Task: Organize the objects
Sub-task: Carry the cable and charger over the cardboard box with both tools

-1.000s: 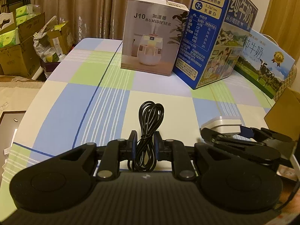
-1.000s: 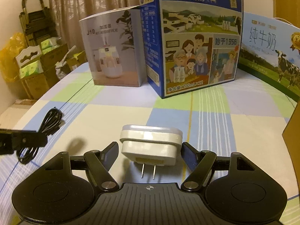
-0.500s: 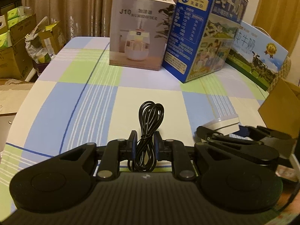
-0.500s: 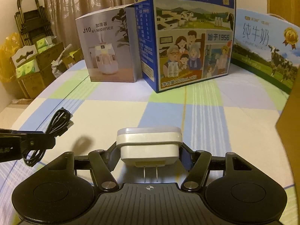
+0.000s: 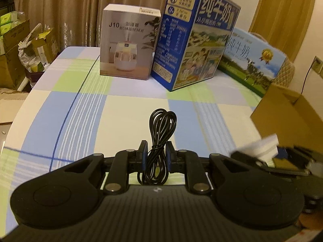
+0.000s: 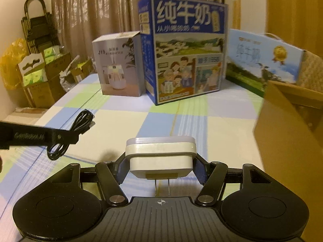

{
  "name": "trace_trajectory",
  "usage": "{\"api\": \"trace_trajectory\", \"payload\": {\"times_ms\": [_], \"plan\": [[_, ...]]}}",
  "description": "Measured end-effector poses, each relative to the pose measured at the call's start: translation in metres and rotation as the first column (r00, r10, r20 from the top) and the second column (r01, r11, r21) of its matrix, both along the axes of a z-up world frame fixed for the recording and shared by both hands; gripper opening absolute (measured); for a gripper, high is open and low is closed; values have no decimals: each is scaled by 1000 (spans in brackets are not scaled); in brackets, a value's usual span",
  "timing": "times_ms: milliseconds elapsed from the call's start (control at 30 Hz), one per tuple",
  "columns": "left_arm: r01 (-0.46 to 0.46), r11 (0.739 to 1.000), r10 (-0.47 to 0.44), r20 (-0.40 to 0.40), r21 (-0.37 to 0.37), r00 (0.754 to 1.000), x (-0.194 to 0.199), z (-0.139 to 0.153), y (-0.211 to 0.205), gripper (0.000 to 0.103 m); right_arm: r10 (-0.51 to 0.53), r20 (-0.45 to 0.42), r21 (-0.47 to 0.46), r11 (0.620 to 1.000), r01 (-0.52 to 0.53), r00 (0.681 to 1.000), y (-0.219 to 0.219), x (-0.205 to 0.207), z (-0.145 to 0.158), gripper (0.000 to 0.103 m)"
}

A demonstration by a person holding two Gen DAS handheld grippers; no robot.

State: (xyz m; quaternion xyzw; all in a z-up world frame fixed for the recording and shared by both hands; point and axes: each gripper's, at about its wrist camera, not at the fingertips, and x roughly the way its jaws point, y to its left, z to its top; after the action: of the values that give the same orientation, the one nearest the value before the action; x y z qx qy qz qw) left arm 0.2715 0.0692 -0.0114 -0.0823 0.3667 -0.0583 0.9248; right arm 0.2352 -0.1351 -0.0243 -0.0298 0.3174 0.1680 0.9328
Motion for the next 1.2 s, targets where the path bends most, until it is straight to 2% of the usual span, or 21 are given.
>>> {"api": "trace_trajectory", "payload": {"times_ms": [200, 667, 1100, 1200], "plan": [[42, 999, -42, -6, -4, 999, -45, 17, -28, 14, -12, -34, 18, 1000, 12, 999, -21, -42, 16, 61], [-9, 995, 7, -17, -96, 1000, -156, 61, -60, 14, -27, -41, 82, 996, 31, 999, -68, -127, 78, 61], [30, 993, -34, -31, -113, 999, -199, 75, -92, 14, -53, -36, 59, 997, 55, 998, -105, -172, 96, 61], [41, 987, -47, -36, -158, 998, -202, 78, -96, 14, -63, -33, 55, 996, 65, 997, -115, -178, 99, 61]]}}
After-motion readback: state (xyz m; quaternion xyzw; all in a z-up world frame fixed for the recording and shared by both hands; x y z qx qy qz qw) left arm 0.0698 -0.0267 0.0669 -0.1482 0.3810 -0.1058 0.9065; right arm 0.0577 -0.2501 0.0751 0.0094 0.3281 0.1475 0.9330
